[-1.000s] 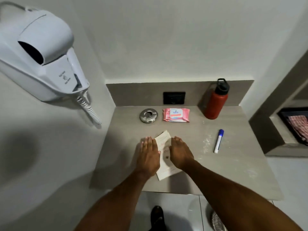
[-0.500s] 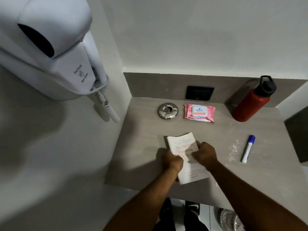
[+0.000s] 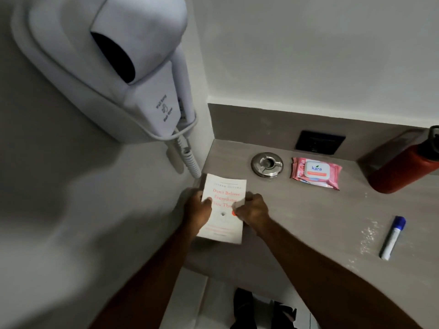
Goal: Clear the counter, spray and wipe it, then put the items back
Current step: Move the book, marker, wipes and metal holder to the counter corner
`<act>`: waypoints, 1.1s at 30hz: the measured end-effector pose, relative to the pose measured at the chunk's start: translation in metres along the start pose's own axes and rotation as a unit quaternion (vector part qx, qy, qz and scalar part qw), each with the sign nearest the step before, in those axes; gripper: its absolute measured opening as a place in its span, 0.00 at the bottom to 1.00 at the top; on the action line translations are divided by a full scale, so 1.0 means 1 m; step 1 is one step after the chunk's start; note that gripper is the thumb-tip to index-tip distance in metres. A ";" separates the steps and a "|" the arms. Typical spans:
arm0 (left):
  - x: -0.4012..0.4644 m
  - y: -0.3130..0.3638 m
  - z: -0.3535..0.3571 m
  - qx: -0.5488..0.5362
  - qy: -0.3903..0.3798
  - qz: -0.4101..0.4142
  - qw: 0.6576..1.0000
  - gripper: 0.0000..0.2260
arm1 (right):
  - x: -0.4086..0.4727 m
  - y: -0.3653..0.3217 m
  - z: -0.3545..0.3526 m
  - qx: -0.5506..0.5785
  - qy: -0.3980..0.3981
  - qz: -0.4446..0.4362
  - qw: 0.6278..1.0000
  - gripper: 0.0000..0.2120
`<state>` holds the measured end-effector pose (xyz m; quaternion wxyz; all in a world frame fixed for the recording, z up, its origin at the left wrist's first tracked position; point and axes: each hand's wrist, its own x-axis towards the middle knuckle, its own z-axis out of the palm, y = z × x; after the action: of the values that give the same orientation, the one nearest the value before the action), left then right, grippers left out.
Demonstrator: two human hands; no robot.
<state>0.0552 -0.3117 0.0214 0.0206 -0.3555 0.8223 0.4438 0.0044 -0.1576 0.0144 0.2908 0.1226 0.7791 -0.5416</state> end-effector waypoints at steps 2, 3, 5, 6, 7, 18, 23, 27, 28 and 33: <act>0.004 -0.010 -0.006 0.170 0.101 0.074 0.977 0.10 | 0.001 -0.001 0.021 -0.032 -0.007 0.005 0.999 0.23; 0.006 -0.015 -0.007 0.225 0.108 0.106 0.963 0.12 | 0.002 0.000 0.030 -0.039 -0.017 0.008 0.999 0.24; 0.006 -0.024 -0.007 0.271 0.085 0.161 0.945 0.13 | 0.006 0.001 0.043 -0.044 -0.027 0.015 0.999 0.26; 0.005 -0.029 -0.006 0.278 0.082 0.201 0.936 0.12 | 0.008 0.002 0.047 -0.054 -0.027 0.016 0.998 0.26; 0.003 -0.038 -0.005 0.299 0.088 0.244 0.918 0.12 | 0.011 0.002 0.051 -0.067 -0.027 0.013 0.997 0.27; -0.022 0.000 0.021 0.461 0.056 0.214 0.859 0.11 | 0.010 -0.003 -0.009 -0.270 0.000 -0.144 0.952 0.15; -0.057 0.069 0.099 0.410 0.041 0.338 0.846 0.08 | 0.001 0.025 -0.132 -0.191 0.149 -0.097 0.965 0.14; -0.100 0.124 0.178 0.393 -0.015 0.430 0.813 0.06 | -0.010 0.068 -0.235 -0.140 0.272 -0.020 0.952 0.08; -0.112 0.134 0.200 0.386 -0.038 0.444 0.808 0.05 | -0.013 0.080 -0.257 -0.128 0.301 0.003 0.945 0.08; -0.167 0.168 0.290 0.338 -0.172 0.437 0.816 0.12 | -0.013 0.130 -0.327 -0.090 0.345 0.118 0.927 0.13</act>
<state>-0.0030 0.0577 0.0245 0.0846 0.1530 0.9724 0.1545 -0.0244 0.1935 0.0016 0.0759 0.3664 0.8565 -0.3554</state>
